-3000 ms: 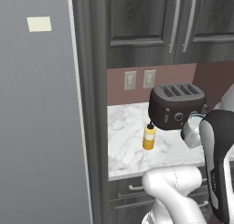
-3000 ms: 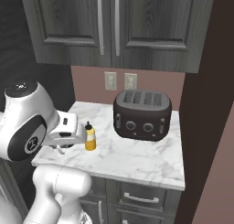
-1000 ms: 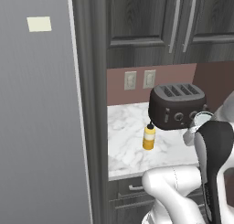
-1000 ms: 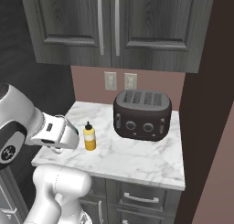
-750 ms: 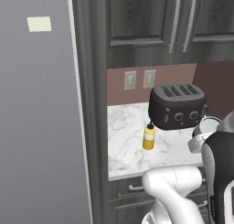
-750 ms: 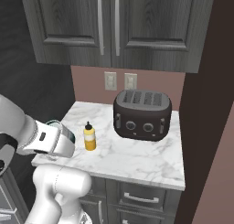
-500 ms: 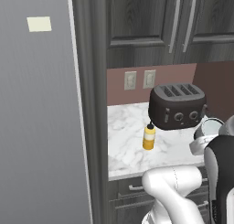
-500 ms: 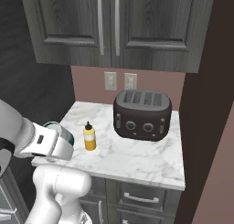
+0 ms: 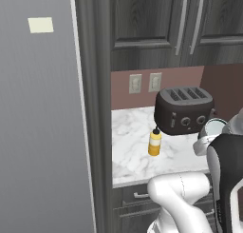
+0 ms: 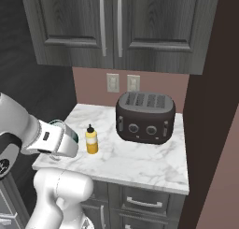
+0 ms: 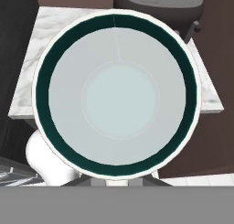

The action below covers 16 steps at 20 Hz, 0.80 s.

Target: Pick the mug from the counter and place it inside the microwave. Then close the microwave.

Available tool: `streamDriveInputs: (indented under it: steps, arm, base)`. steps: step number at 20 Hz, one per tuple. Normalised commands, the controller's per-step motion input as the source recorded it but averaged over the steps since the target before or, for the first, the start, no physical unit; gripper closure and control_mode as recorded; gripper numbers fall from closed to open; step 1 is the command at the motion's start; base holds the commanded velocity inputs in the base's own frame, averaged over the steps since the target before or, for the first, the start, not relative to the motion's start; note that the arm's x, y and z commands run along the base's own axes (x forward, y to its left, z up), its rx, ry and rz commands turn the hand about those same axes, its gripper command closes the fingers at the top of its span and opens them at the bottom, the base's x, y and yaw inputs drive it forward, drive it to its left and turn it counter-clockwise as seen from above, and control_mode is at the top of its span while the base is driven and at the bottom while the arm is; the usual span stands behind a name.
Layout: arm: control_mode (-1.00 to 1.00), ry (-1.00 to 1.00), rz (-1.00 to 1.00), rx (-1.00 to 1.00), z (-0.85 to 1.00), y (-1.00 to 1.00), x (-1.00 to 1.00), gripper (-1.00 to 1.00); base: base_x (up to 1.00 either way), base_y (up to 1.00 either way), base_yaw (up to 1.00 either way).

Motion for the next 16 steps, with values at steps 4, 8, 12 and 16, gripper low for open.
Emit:
streamDriveInputs:
  steps: [4,8,12,16]
  arm:
    - [-1.0,0.0,0.0,0.0,0.0,0.0,0.0,1.0]
    - [-1.0,-0.01,0.0,0.0,0.0,0.0,-0.1,1.0]
    - [-1.0,-0.03,0.0,0.0,0.0,0.0,-0.33,1.0]
    - [-1.0,0.0,0.0,0.0,0.0,0.0,-0.04,1.0]
  base:
    - [0.0,0.0,0.0]
    - [0.0,0.0,0.0]
    - [0.0,0.0,0.0]
    - [0.0,0.0,0.0]
